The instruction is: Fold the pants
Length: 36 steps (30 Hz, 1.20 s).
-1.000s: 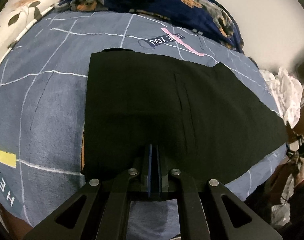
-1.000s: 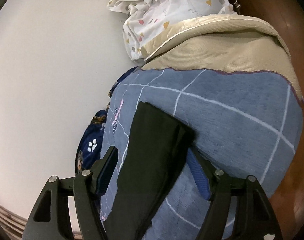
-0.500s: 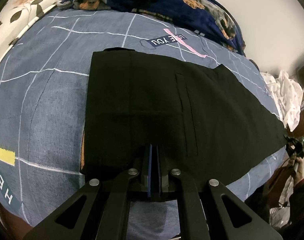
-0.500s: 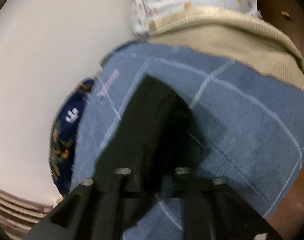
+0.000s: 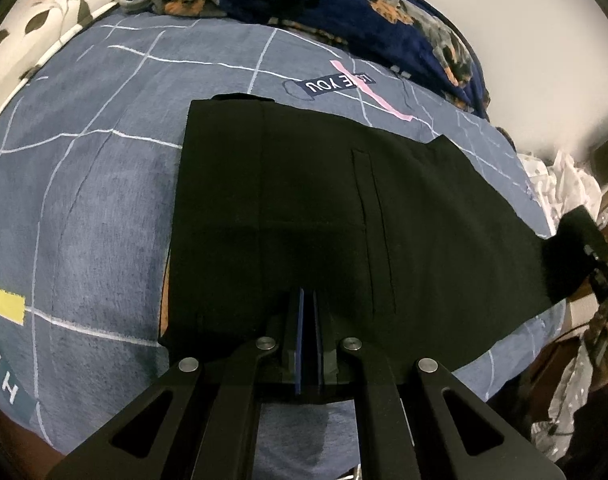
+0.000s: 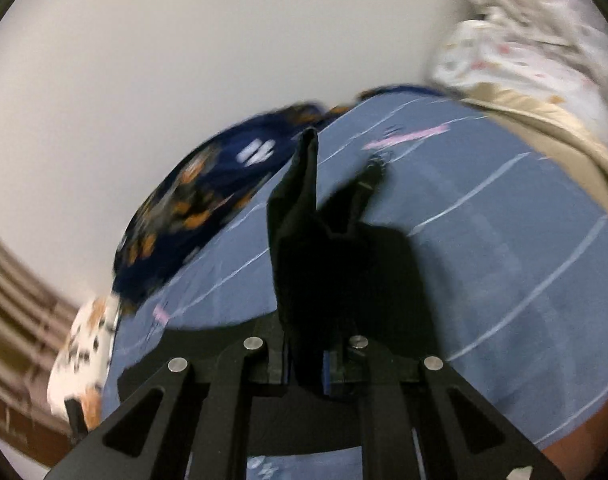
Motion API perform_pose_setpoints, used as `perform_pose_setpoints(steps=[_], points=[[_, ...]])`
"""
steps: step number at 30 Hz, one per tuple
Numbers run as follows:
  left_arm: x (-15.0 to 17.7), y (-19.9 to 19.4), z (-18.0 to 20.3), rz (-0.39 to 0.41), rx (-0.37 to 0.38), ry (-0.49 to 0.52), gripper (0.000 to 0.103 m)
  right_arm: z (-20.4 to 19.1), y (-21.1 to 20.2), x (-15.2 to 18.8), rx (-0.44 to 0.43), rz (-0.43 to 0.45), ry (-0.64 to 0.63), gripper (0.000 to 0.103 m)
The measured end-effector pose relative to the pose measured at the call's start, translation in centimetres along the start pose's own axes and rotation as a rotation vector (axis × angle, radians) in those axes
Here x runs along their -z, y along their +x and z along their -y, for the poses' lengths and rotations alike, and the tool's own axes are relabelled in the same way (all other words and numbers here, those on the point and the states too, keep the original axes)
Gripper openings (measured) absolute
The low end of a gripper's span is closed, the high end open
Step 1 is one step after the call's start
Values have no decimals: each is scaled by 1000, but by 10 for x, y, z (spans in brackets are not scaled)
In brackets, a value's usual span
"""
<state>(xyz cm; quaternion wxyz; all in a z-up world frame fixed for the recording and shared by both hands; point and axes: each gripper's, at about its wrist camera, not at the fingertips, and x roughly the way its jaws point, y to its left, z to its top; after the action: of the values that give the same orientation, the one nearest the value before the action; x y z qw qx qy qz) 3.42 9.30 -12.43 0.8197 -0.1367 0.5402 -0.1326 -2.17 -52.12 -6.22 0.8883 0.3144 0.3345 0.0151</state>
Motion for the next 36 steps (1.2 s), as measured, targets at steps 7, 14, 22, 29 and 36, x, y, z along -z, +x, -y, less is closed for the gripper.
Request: perform_pose_setpoints(steps=[7,14,22,29,36], points=[[-1,0,-3,-4,18,-11,6,-66,61,58,-4,-168,-158,12],[0,0,-5,2,35,-24,6,-81,88,92,36,-242,-219,12],[1,0,-5,3,37,-26,6,-86,95,101,-2,-278,-230,17],[0,0,-5,3,40,-27,6,-89,103,116,-128,-337,-165,54],[1,-1,-1,0,24,8,6,-79,83,108,-336,-326,-34,55]])
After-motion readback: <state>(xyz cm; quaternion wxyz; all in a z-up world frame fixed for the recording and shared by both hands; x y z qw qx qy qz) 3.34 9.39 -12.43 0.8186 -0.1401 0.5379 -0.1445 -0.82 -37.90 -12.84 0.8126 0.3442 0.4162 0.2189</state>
